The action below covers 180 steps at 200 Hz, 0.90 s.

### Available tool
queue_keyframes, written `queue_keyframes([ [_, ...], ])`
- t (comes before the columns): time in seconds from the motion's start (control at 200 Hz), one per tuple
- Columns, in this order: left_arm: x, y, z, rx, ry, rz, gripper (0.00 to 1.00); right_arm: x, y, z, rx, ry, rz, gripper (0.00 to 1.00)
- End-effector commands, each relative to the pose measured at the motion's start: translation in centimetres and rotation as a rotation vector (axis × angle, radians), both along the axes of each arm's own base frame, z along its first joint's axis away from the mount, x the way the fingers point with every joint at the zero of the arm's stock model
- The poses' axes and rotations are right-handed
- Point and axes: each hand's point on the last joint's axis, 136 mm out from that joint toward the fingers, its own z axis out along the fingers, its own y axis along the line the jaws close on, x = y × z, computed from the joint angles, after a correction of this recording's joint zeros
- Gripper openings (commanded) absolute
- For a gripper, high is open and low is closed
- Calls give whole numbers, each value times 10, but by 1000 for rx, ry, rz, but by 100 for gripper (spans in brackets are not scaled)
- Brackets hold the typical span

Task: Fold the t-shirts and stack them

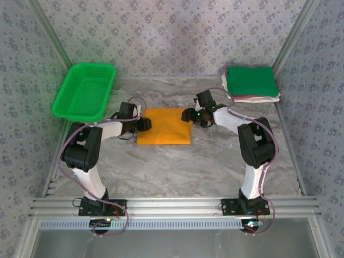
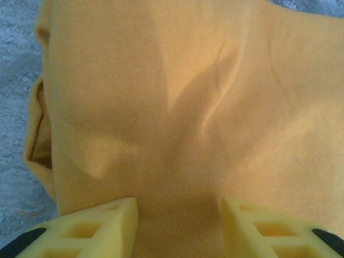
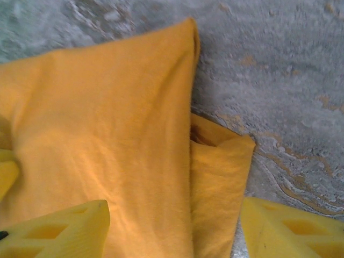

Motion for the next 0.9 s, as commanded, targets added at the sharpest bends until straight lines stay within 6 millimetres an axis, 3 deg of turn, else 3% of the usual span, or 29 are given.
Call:
queue_keyframes([
  [0.0,-16,10,-34,39,97,25,45,-4,4,-11,-25,53,13,68],
  [0.195,-17,11,-37,40,97,26,44,-11,24,-29,22,105,55,67],
  [0.36,-16,10,-39,32,96,26,44,-13,50,-32,82,112,103,62],
  [0.55,-16,11,-35,22,80,34,44,-7,68,-42,140,135,112,48],
  [0.665,-14,14,-28,23,58,46,46,2,67,-51,170,151,79,21],
  [0.79,-4,27,5,-18,-18,112,62,13,49,-50,145,162,37,0],
  [0.894,0,44,58,-53,-152,183,73,30,27,-25,81,81,79,0],
])
